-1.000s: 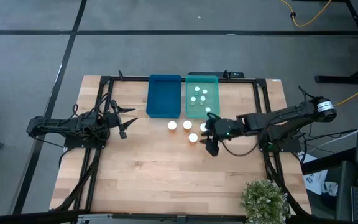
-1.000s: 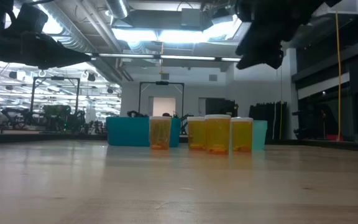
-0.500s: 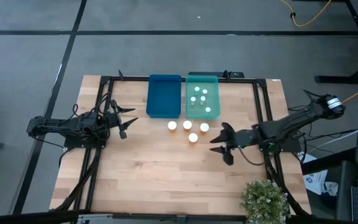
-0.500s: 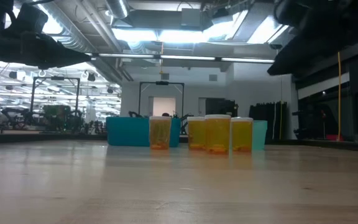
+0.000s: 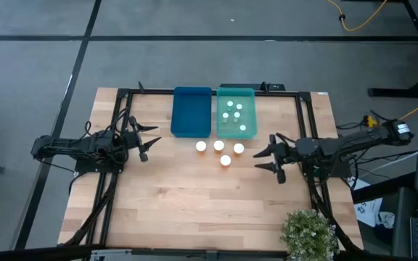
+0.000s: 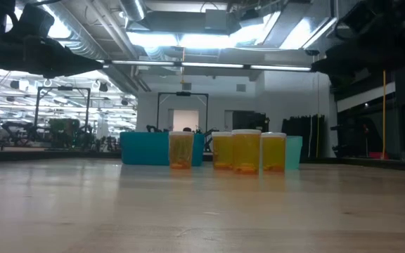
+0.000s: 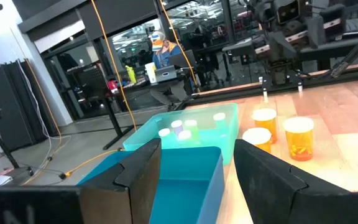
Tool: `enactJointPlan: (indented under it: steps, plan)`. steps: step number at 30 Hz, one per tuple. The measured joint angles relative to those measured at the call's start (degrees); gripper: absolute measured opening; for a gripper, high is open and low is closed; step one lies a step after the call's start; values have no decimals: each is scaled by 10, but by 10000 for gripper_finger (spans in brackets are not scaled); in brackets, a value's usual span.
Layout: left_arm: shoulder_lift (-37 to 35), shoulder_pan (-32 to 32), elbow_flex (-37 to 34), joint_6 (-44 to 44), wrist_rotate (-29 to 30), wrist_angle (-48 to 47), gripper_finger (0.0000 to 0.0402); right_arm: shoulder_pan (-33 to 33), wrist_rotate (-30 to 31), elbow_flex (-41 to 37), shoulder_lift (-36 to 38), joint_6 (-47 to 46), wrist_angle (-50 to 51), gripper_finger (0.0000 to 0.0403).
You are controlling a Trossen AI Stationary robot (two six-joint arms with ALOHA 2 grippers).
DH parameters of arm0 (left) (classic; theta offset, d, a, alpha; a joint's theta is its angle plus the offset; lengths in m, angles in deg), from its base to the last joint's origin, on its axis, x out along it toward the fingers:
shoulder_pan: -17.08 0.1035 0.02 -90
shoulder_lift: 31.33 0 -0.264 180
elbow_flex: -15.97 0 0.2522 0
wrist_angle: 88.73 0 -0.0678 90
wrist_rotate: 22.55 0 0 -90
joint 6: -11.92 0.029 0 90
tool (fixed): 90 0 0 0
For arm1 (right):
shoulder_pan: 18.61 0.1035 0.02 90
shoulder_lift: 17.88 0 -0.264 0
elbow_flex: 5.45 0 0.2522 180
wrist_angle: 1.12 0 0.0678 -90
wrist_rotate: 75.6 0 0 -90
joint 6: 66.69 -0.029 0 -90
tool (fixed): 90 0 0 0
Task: Pick and place medicine bottles into bin by pill shape (circle, oval)
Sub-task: Put the orange capsule bottle into the blue bin
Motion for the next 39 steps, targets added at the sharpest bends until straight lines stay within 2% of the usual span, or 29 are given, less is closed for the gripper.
enactJointPlan:
  steps: [3, 10, 17, 21, 23, 30, 39]
  plan:
    - [0, 0, 0, -1, 0, 0, 195, -13, 7, -28, 62, 24, 2, 177]
    - [0, 0, 0, -20, 0, 0, 195, -16, 67, -85, 188, 28, 15, 177]
    - [0, 0, 0, -135, 0, 28, 195, -16, 122, -103, 268, 27, 107, 177]
    - [1, 0, 1, -161, -17, 96, 195, -16, 125, -103, 301, 29, 138, 177]
    - [15, 0, 10, -161, -31, 100, 195, -16, 125, -103, 315, 39, 148, 177]
    - [145, -4, 67, -189, -35, 89, 195, -16, 125, -103, 340, 85, 148, 177]
    - [420, -46, 191, -160, -27, 71, 195, -16, 125, -103, 340, 85, 148, 177]
